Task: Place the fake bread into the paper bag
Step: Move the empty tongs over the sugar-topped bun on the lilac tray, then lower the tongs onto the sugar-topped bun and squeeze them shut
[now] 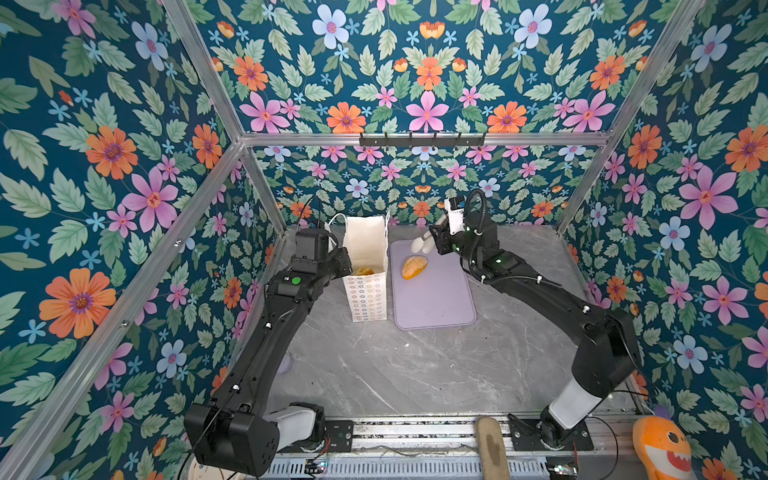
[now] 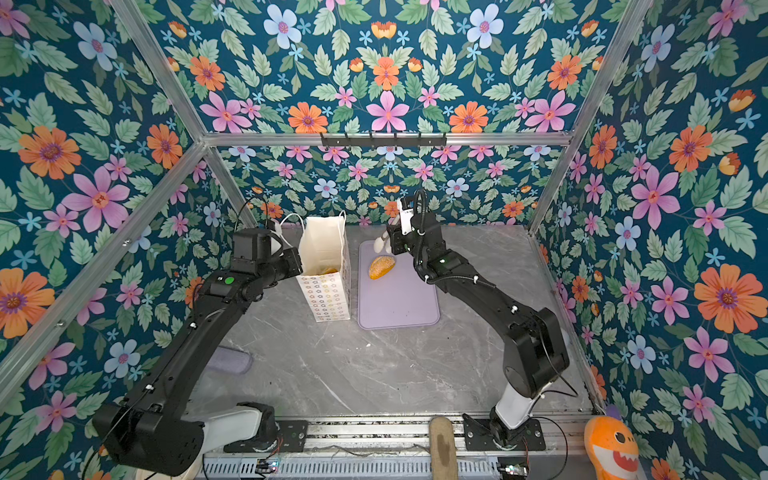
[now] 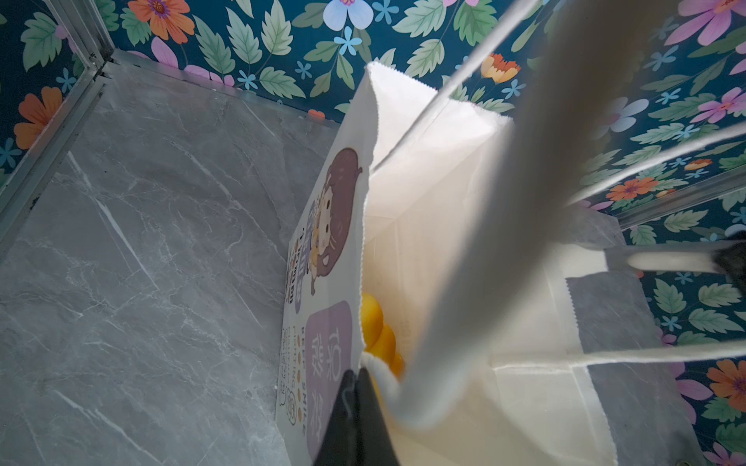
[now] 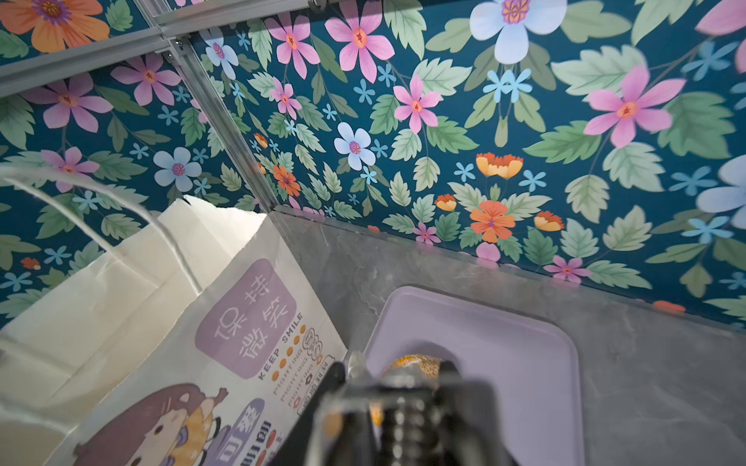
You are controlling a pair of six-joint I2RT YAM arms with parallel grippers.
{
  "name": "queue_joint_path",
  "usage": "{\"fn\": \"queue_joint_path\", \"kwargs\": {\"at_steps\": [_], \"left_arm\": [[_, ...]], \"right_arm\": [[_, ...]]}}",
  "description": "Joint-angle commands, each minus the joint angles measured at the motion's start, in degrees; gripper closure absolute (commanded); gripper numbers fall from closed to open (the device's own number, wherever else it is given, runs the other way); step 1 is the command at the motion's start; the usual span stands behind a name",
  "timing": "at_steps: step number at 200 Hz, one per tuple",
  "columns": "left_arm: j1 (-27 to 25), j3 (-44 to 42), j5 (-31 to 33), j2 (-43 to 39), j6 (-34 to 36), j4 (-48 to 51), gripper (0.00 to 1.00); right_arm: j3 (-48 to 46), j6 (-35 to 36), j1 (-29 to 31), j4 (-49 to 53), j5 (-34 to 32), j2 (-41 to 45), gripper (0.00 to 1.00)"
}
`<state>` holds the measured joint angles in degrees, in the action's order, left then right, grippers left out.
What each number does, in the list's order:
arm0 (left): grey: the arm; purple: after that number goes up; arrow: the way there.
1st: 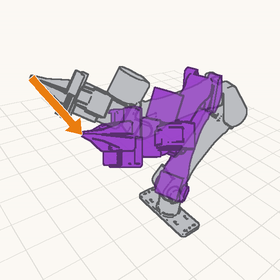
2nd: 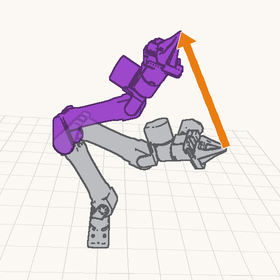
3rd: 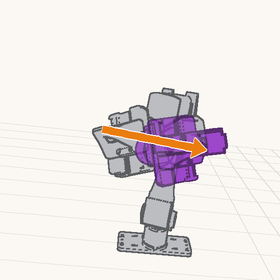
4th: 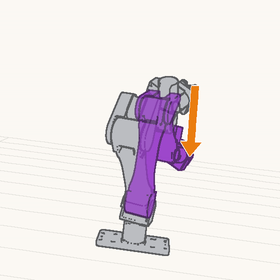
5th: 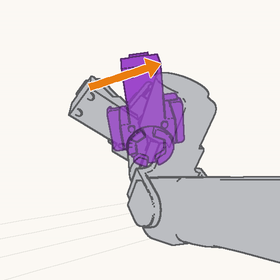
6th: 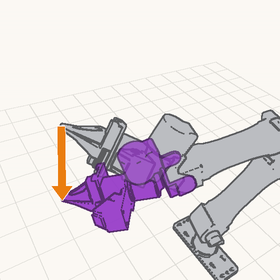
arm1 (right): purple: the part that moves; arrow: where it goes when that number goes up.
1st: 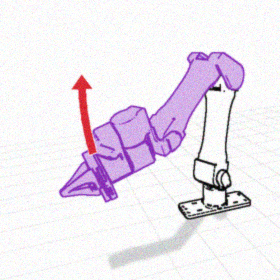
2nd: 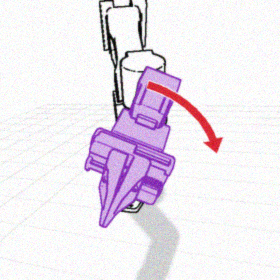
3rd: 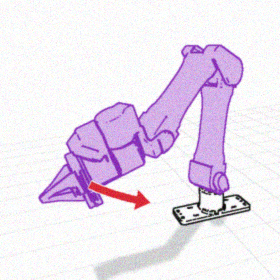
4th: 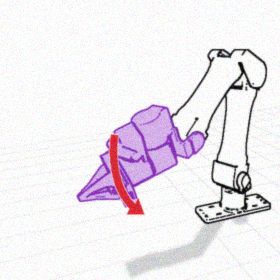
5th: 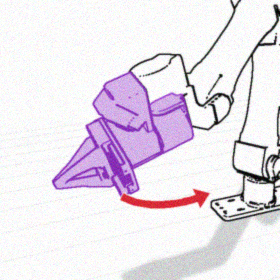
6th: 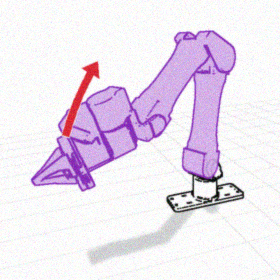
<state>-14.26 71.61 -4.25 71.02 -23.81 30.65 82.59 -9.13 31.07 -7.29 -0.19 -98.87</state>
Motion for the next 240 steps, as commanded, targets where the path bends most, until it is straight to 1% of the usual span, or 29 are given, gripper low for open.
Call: {"fn": "queue_joint_path", "kwargs": {"at_steps": [1, 50, 102, 160, 240], "left_arm": [[0.1, 0.2, -0.2, 0.1, 0.1, -0.2, 1.00], [0.1, 0.2, -0.3, -0.1, 0.1, -0.2, 1.00], [0.2, 0.2, -0.2, -0.2, 0.2, -0.1, 1.00], [0.0, 0.3, -0.1, -0.2, 0.3, 0.0, 1.00], [0.2, 0.4, -0.4, 0.0, 0.5, -0.2, 1.00]], "right_arm": [[1.9, -2.4, 0.6, -6.0, 0.6, -3.3, 0.63], [6.8, -3.7, 1.9, -6.4, 0.6, -10.8, 0.65], [10.7, -4.2, 3.1, -5.2, 1.0, -16.4, 0.66], [10.5, -4.7, 3.4, -4.5, 0.5, -18.8, 0.66], [7.7, -3.9, 3.4, -3.9, -0.6, -18.1, 0.66]]}}
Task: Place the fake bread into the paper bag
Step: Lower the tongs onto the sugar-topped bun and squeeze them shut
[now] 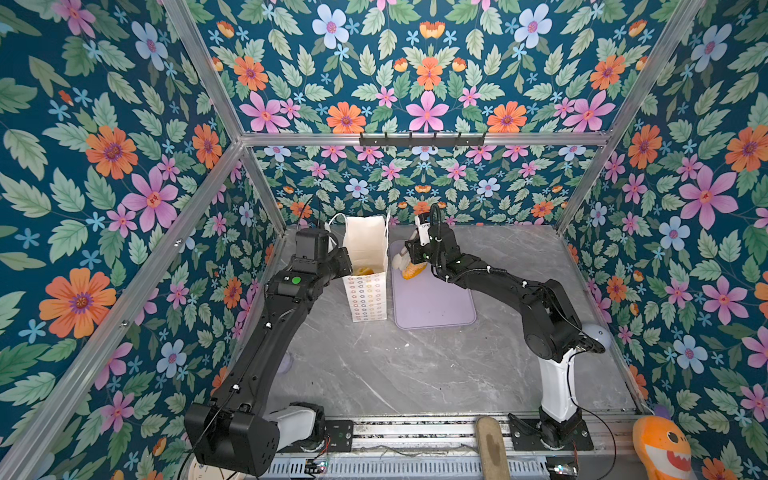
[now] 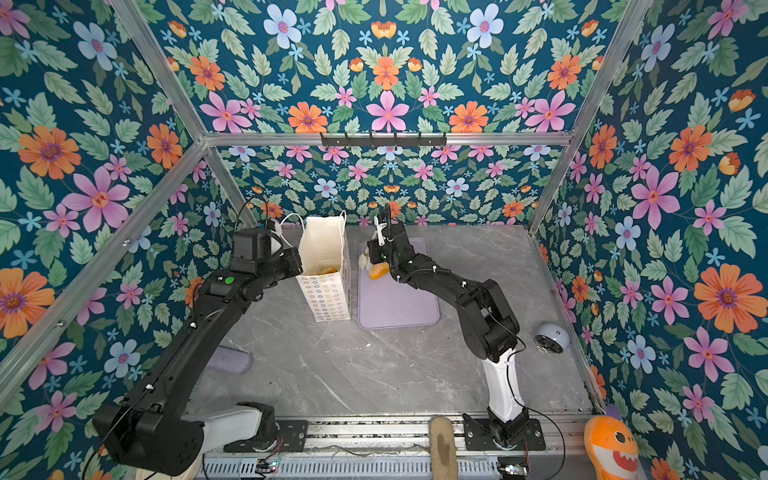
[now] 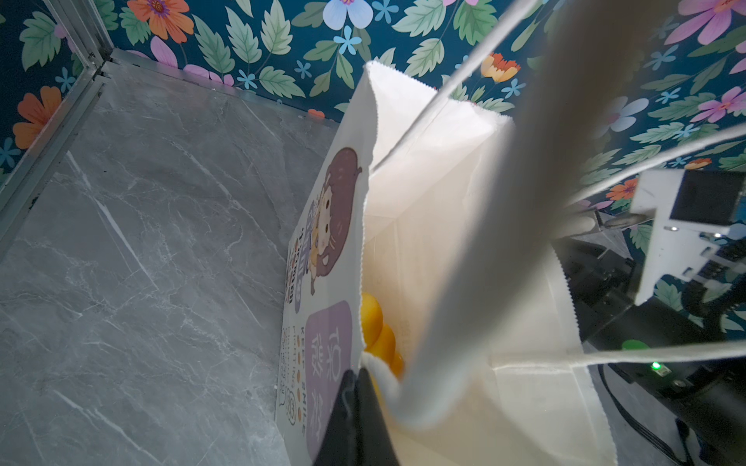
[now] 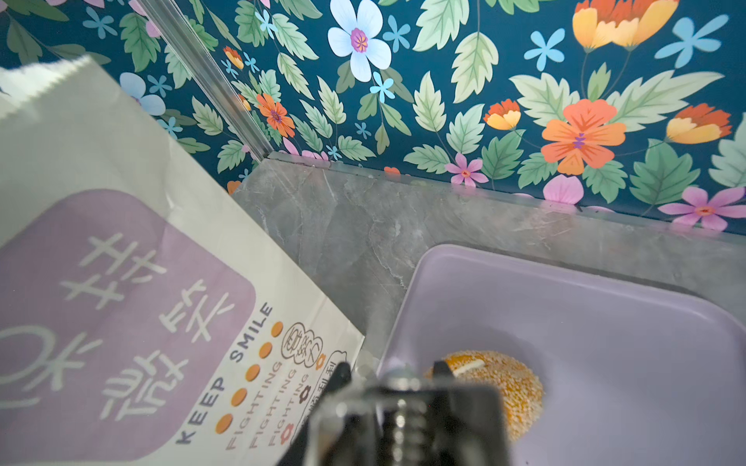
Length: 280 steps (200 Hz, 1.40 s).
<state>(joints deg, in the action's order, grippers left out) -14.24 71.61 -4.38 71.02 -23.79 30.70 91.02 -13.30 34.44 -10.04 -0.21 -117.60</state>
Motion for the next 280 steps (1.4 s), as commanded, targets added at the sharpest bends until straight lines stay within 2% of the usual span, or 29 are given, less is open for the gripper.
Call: {"fn": "queue_joint_path", "kwargs": {"at_steps": [1, 153, 240, 280], "left_arm": [[0.1, 0.4, -0.2, 0.0, 0.4, -0.2, 1.00], [0.1, 0.3, -0.6, -0.1, 0.3, -0.3, 1.00], [0.0, 0.4, -0.8, 0.3, 0.2, -0.5, 1.00], [0.0, 0.4, -0.9, 0.3, 0.2, -0.6, 1.00]], "right_arm": [[-0.7, 0.3, 0.0, -1.1, -0.6, 0.6, 0.66], [-10.4, 5.3, 0.0, -0.6, -5.2, 9.6, 0.66], [-10.2, 7.1, 0.1, 0.6, -6.0, 13.4, 0.66], [-8.1, 6.7, 0.4, 3.2, -8.6, 13.7, 0.61]]}}
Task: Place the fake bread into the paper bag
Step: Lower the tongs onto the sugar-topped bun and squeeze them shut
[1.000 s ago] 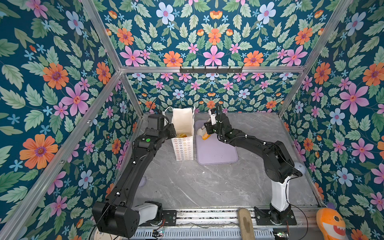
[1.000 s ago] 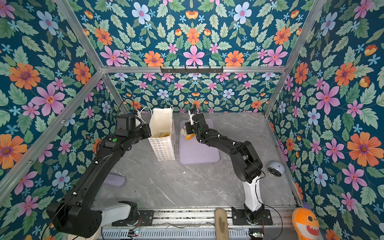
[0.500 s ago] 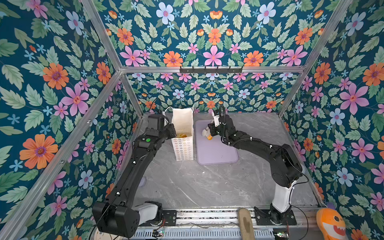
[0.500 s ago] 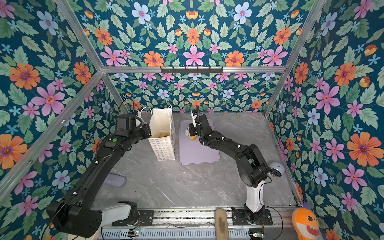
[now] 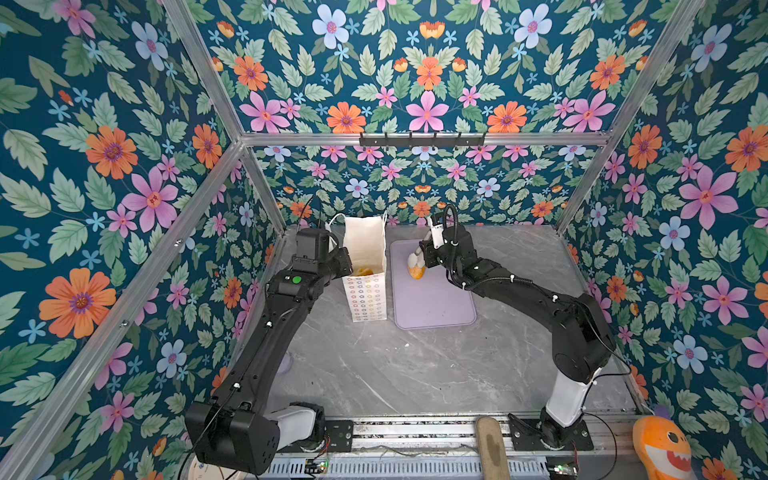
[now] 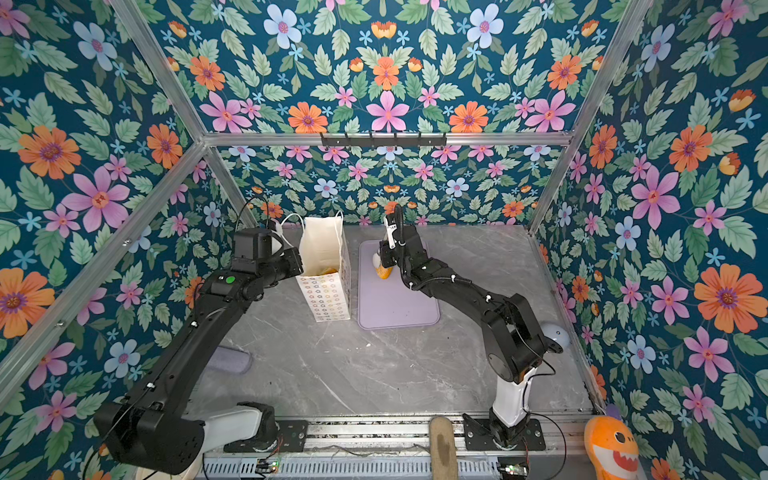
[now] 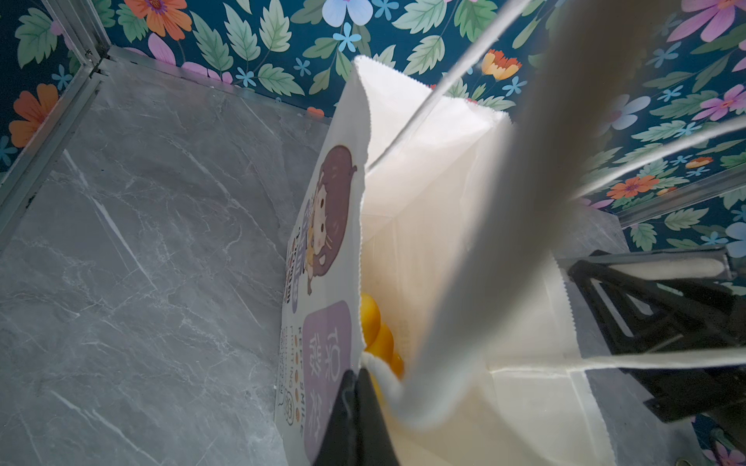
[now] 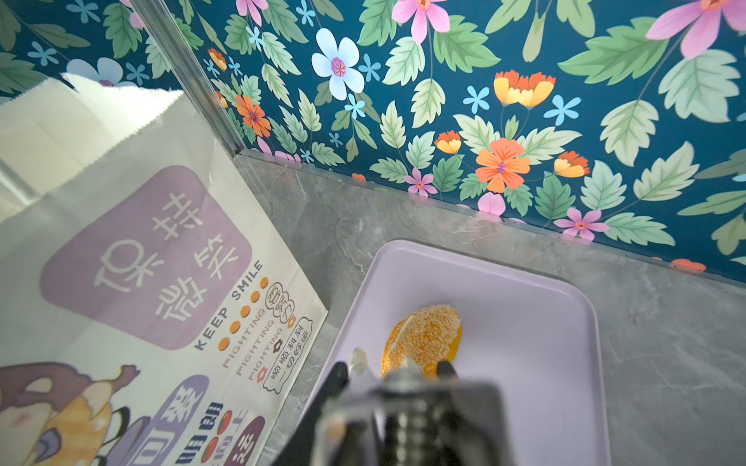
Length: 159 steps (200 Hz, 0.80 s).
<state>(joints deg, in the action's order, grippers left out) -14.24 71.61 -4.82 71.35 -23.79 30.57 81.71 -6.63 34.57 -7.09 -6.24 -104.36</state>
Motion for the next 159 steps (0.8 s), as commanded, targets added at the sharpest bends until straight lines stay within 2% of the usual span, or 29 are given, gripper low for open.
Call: {"fn": "queue_joint_path", "kwargs": {"at_steps": [1, 84, 159], "left_arm": [[0.1, 0.4, -0.5, 0.0, 0.2, -0.5, 1.00], [0.1, 0.2, -0.6, 0.4, 0.2, -0.8, 1.00], [0.1, 0.1, -0.8, 0.1, 0.3, -0.7, 1.00]], "right_arm": [[1.3, 0.0, 0.2, 0.3, -2.7, 0.4, 0.61], [2.4, -0.3, 0.6, 0.0, -8.7, -1.9, 0.52], [4.6, -1.0, 0.6, 0.3, -9.3, -5.4, 0.49]]}}
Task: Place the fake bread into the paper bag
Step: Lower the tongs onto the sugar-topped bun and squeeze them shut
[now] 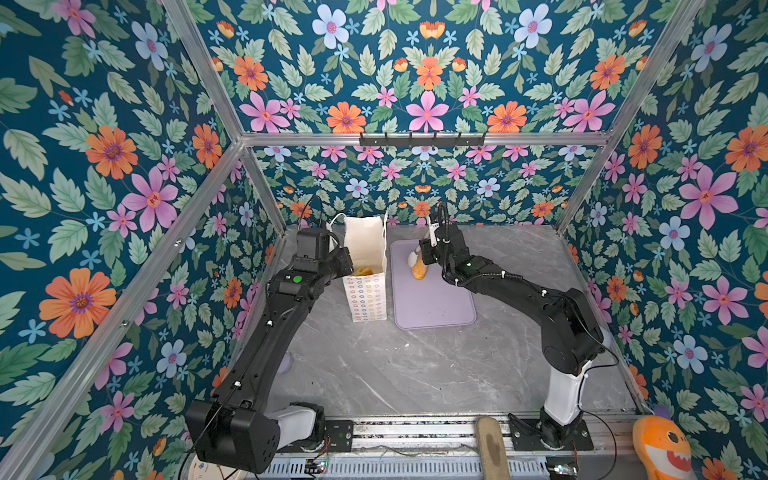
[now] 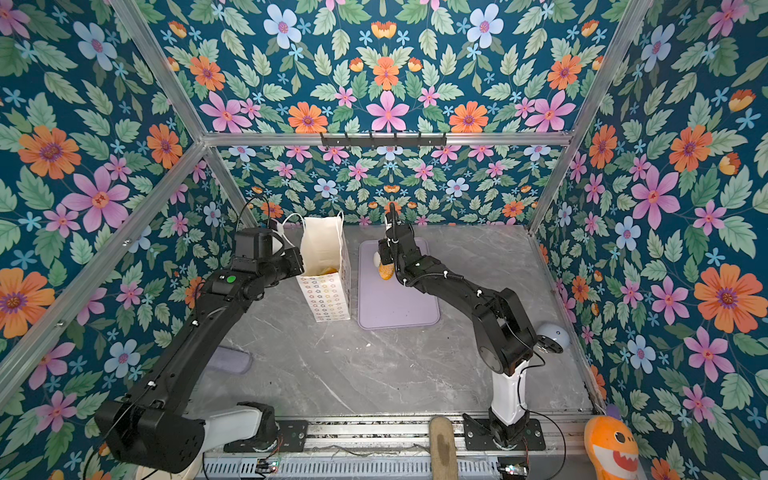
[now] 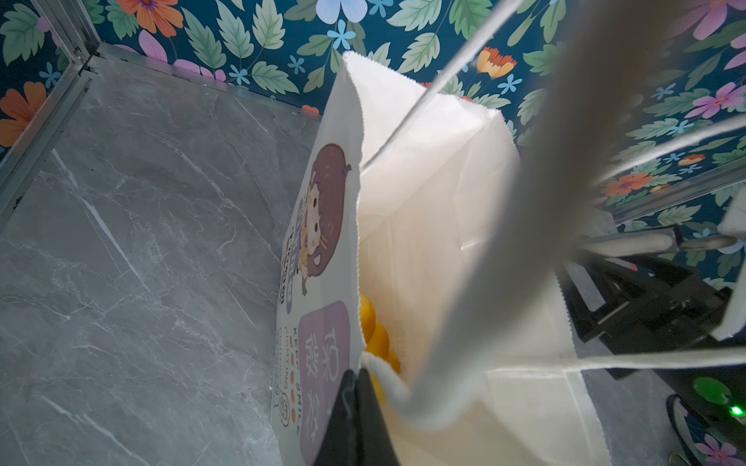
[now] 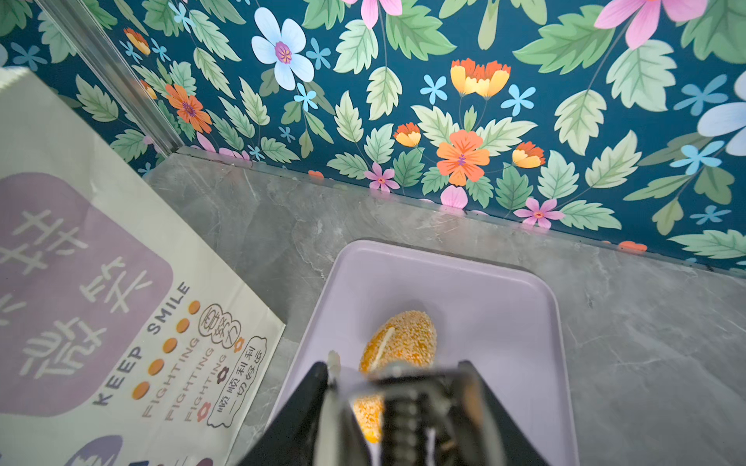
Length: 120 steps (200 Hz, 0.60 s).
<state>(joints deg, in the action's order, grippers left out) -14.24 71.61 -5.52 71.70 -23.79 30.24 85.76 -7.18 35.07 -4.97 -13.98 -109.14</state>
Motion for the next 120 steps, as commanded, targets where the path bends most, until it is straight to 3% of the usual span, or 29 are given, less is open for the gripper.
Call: {"fn": "queue_joint_path", "kwargs": {"at_steps": [1, 120], "left_arm": [[0.1, 0.1, 0.0, -0.3, 0.3, -0.4, 1.00], [0.1, 0.0, -0.3, -0.2, 0.4, -0.4, 1.00]], "right_arm": [[0.5, -0.5, 0.1, -1.8, -1.6, -0.7, 0.49], [2.5, -2.1, 0.1, -2.6, -1.3, -4.4, 0.49]]}}
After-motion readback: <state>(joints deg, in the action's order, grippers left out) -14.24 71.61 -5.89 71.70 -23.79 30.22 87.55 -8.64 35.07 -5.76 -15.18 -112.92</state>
